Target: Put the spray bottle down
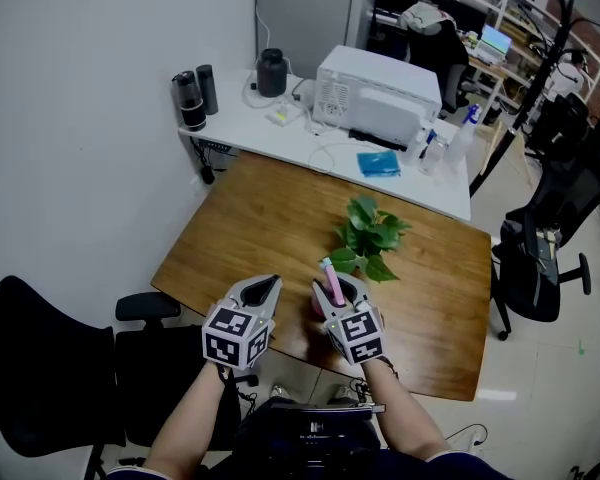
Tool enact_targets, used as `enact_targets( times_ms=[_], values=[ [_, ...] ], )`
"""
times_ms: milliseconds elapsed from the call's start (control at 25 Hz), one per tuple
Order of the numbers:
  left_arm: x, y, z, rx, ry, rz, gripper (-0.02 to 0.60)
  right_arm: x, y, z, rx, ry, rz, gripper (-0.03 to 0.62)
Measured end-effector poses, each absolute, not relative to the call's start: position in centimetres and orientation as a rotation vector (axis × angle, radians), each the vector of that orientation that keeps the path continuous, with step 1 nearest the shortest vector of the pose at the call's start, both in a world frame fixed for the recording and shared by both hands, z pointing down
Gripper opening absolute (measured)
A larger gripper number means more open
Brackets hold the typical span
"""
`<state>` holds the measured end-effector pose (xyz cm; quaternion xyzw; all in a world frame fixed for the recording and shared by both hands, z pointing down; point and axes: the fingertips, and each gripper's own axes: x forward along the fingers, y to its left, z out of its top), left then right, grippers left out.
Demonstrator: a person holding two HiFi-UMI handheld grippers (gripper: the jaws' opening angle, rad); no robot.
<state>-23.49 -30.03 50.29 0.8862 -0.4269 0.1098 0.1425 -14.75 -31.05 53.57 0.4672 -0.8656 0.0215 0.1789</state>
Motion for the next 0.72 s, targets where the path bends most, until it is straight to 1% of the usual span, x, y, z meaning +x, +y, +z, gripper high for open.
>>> enact_targets(
  times_ms=[720],
  values=[
    [-23.6,-29.8,51.1,2.542,-1.214,0.337,0.006,-14.2,-32.2,55.8,1.357,-2.452,0.118,0.137]
  ],
)
